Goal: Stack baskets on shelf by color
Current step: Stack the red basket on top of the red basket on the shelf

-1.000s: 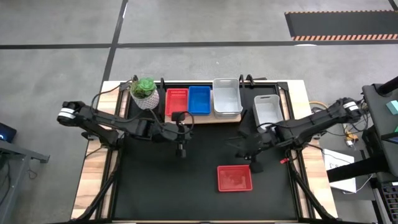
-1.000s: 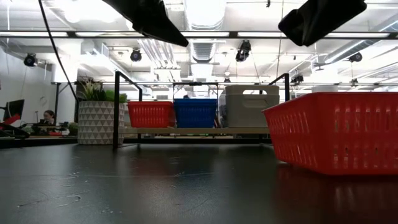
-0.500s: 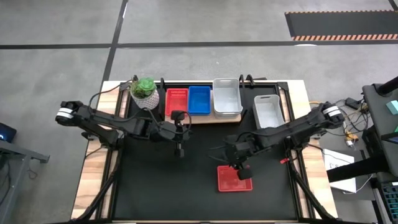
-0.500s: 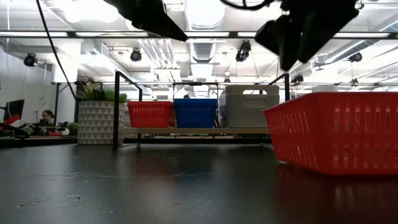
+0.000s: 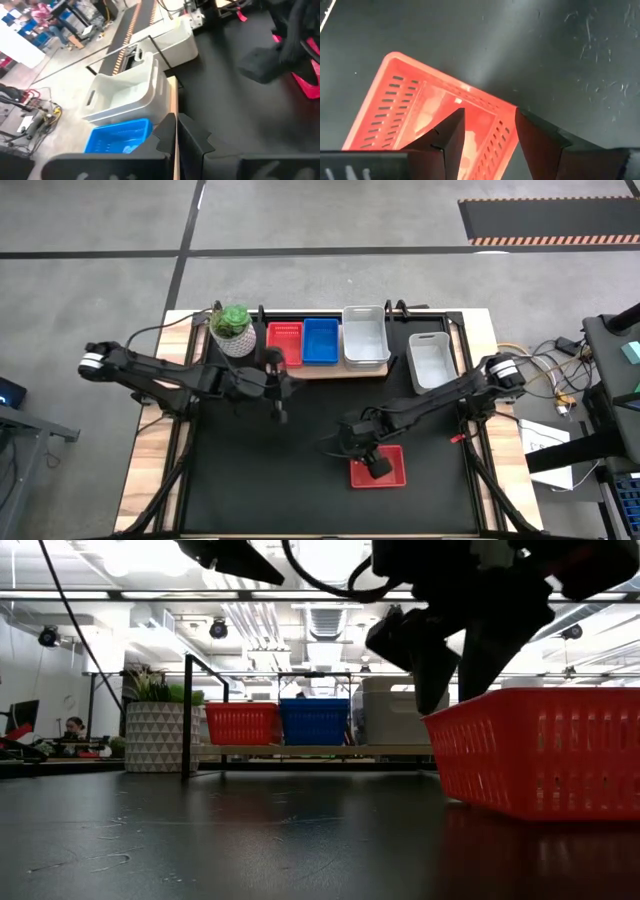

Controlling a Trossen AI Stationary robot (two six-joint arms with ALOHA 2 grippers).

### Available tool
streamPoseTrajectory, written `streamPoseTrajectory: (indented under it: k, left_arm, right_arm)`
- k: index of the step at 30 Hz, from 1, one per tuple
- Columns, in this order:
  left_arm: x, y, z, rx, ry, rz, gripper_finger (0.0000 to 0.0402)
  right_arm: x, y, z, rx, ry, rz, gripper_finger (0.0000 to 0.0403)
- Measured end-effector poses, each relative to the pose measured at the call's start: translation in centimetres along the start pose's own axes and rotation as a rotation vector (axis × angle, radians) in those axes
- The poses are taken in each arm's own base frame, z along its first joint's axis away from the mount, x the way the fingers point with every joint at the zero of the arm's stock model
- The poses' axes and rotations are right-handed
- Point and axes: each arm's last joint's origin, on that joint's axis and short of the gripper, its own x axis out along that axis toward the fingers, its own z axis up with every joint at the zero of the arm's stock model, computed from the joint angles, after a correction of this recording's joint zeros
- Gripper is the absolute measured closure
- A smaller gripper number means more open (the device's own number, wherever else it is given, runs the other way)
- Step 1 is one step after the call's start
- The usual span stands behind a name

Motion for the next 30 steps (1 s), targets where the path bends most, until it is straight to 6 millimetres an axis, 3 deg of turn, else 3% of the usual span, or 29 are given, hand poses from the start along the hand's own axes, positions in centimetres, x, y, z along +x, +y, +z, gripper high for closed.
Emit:
streamPoseTrajectory:
  k: [8,17,26,30]
  left_arm:
    - [-0.6,0.3,-0.1,-0.011,-0.016,0.016,0.0401]
    - [-0.5,0.2,-0.2,-0.008,-0.011,0.014,0.0401]
    - [-0.5,0.2,-0.2,-0.008,-0.010,0.013,0.0401]
    - [-0.4,0.1,-0.3,-0.006,-0.006,0.012,0.0401]
  right_arm:
    - [0.9,-1.6,0.0,-0.046,-0.016,0.050,0.0236]
    - [0.6,-2.5,0.0,-0.045,-0.019,0.030,0.0236]
    - [0.5,-3.0,0.0,-0.070,-0.022,-0.045,0.0238]
    - [0.3,-3.4,-0.1,-0.041,0.009,-0.190,0.0248]
